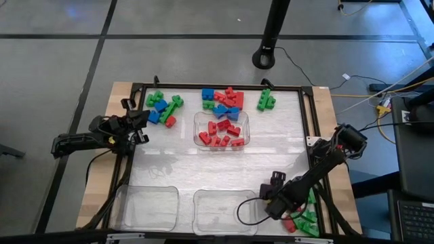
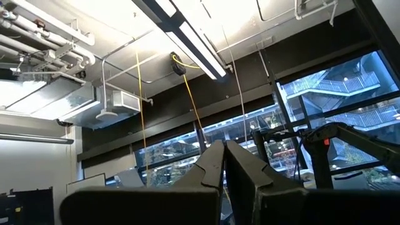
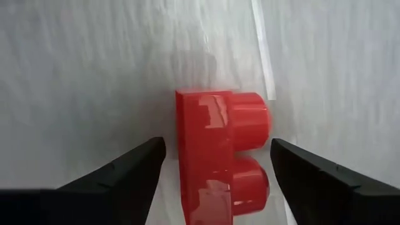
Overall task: Sort blocks
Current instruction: Put the red game piece into the top right transparent bin
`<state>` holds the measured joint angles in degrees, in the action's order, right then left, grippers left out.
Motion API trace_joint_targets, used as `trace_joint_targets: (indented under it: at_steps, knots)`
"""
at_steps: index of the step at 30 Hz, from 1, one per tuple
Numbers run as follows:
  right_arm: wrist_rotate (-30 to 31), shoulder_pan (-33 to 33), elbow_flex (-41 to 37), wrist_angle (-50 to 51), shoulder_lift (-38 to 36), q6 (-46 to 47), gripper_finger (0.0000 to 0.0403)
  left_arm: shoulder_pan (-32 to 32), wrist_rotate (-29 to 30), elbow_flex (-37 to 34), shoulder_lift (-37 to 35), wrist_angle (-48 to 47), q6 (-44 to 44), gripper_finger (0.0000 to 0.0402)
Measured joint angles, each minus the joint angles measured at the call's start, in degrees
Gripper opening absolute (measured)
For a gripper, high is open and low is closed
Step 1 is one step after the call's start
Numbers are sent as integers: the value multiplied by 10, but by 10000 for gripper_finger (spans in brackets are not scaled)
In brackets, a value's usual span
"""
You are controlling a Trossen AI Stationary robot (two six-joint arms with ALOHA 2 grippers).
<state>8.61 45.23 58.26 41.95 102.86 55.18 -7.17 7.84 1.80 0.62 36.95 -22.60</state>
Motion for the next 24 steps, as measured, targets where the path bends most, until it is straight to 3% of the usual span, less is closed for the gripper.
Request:
trace_joint_targets:
  at_steps: [8,17,24]
  knots:
    - [-2,0,0,-1,1,-16,164,0,0,0,0,0,4,6]
    - [0,0,3,2,3,-30,164,0,0,0,0,0,4,6]
    - [23,0,64,96,-9,-49,164,0,0,0,0,0,4,6]
